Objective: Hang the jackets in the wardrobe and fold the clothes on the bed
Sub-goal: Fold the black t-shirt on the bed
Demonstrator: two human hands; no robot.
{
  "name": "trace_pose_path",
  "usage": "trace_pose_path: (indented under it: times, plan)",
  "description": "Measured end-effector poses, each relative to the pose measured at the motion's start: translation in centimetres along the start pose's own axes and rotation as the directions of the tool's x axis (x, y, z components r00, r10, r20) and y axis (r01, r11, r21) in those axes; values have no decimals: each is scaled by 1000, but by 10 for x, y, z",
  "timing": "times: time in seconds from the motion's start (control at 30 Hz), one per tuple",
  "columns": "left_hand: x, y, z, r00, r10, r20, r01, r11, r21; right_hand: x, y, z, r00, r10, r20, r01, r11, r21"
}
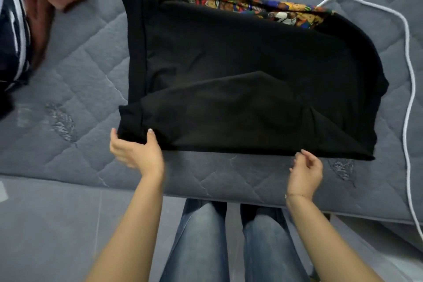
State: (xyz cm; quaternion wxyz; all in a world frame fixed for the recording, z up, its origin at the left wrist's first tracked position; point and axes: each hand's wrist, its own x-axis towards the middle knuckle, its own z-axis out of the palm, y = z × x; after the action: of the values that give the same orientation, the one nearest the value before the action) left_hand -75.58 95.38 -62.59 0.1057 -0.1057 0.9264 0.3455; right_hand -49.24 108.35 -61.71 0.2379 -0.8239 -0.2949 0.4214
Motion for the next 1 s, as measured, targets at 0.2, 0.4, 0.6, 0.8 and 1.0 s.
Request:
trace_pose_path:
  times: [0.2, 0.4, 0.6, 0.8, 1.0]
  plan:
    - [-38, 25, 58, 515, 609, 603, -823, 549, 148, 2, -5, 56, 399, -574, 715, 913, 324, -249]
    - [14, -23, 110, 252, 625, 739, -962, 78, 262, 96, 8, 88, 117, -478, 871, 909, -302, -288]
    - [19, -28, 115, 260, 632, 730, -958, 75, 277, 165, 7, 41, 264, -541, 799, 863, -237, -446]
    - [-10, 45, 105, 529, 596, 604, -848, 397, 350, 151, -41, 32, 441, -537, 719, 888, 143, -438]
    - [9, 190, 169, 387, 713, 584, -922, 323, 216, 179, -185, 98, 215, -681, 700, 971, 73, -226]
